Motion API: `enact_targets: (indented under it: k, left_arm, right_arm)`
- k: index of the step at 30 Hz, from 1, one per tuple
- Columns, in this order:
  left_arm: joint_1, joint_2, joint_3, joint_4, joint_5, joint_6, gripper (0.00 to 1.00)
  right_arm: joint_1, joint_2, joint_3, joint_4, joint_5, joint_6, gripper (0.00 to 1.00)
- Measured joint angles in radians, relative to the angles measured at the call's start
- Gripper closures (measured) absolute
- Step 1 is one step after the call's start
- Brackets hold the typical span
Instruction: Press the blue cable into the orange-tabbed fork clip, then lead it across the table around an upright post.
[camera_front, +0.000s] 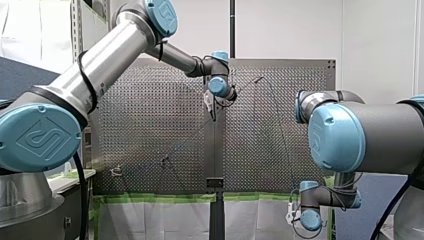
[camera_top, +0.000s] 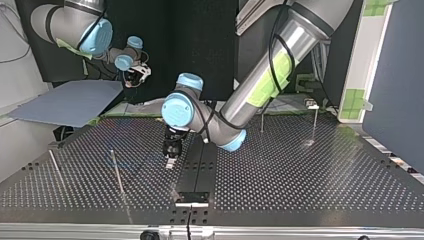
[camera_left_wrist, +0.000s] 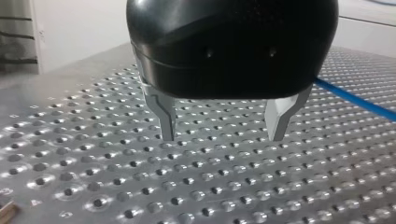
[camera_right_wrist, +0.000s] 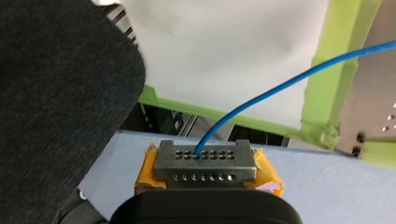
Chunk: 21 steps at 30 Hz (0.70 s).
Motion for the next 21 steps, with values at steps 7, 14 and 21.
enact_targets:
  k: [7,14,21]
  left_arm:
    - [-0.007,0.003,0.000,-0.064,0.015,-0.002,0.05]
    - [-0.009,0.034,0.000,-0.129,0.074,-0.047,0.05]
    - [-0.011,0.068,0.000,-0.185,0.139,-0.107,0.05]
  right_arm:
    - [-0.002,0.000,-0.011,0.005,-0.006,0.000,1.00]
    - [-0.004,0.000,-0.012,0.006,-0.009,0.000,1.00]
    - [-0.005,0.000,-0.012,0.007,-0.013,0.000,1.00]
